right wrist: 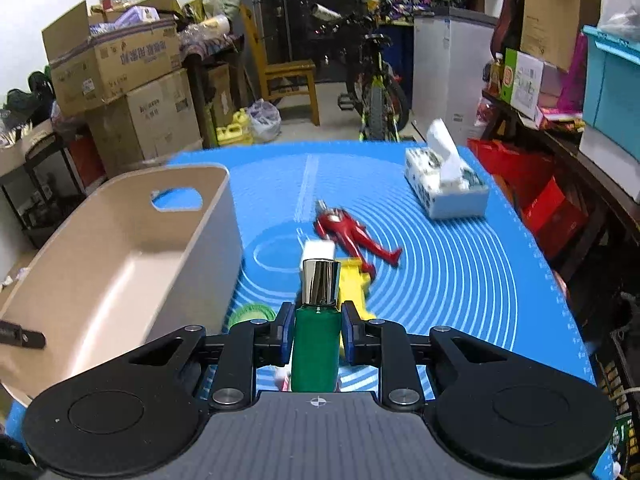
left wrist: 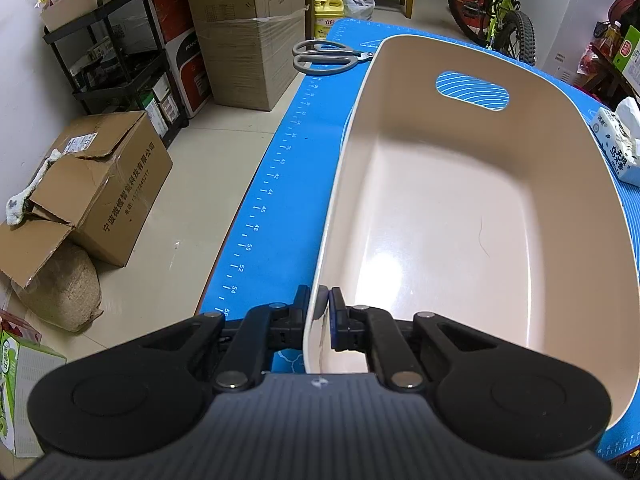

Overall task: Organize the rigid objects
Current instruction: 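Carry the green bottle into the basket with the right gripper and release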

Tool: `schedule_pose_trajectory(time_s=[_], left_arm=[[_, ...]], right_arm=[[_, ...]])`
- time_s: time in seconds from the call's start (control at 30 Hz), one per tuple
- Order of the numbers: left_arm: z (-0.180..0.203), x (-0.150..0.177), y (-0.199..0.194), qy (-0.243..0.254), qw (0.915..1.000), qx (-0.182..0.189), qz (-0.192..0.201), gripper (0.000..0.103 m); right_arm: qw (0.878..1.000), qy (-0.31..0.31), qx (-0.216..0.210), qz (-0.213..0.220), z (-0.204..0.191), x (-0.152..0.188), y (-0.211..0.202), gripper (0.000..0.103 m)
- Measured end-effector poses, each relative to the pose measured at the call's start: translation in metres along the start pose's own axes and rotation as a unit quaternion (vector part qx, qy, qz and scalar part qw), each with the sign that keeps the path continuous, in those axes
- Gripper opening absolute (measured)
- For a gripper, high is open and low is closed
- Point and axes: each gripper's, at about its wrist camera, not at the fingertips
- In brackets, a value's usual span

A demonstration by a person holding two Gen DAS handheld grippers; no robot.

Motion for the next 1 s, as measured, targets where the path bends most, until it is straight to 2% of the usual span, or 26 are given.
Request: schedule_pose_trajectory(time_s=[0.3,0.5,0.73,1.0], left_arm=[[-0.001,-0.001,0.0,-0.004,1.0,0.001,-0.004,0.012],[-0.002,-0.002,0.001,-0.007,1.0,0.002,-0.006,0.012],[-0.002,-0.002,0.001,-0.009,0.9999,0.002,-0.007,0.012],[-0.002,-0.003,0.002,-0.01,0.9999,0.0,-0.01,0.012]], right_arm=[[0.998,-0.027,-0.052,0.023,-0.048,-0.03,-0.005,0.033],[0.995,-0.056,-0.084,0.021,-0.091,-0.035,0.004,0.033],[0.989,-0.105,-0.102,-0.025,-0.14,-0.022,0.034,0.033],[0.981,-0.156,-0.087,-0.08,-0.176,-0.003,0.064,0.033]])
Point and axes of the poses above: each gripper's, at about its wrist camera, not at the fingertips, and y roughly the way its jaws point, z to its right, x to its underside, and after that the axes turned 11 degrees about y, right-handed
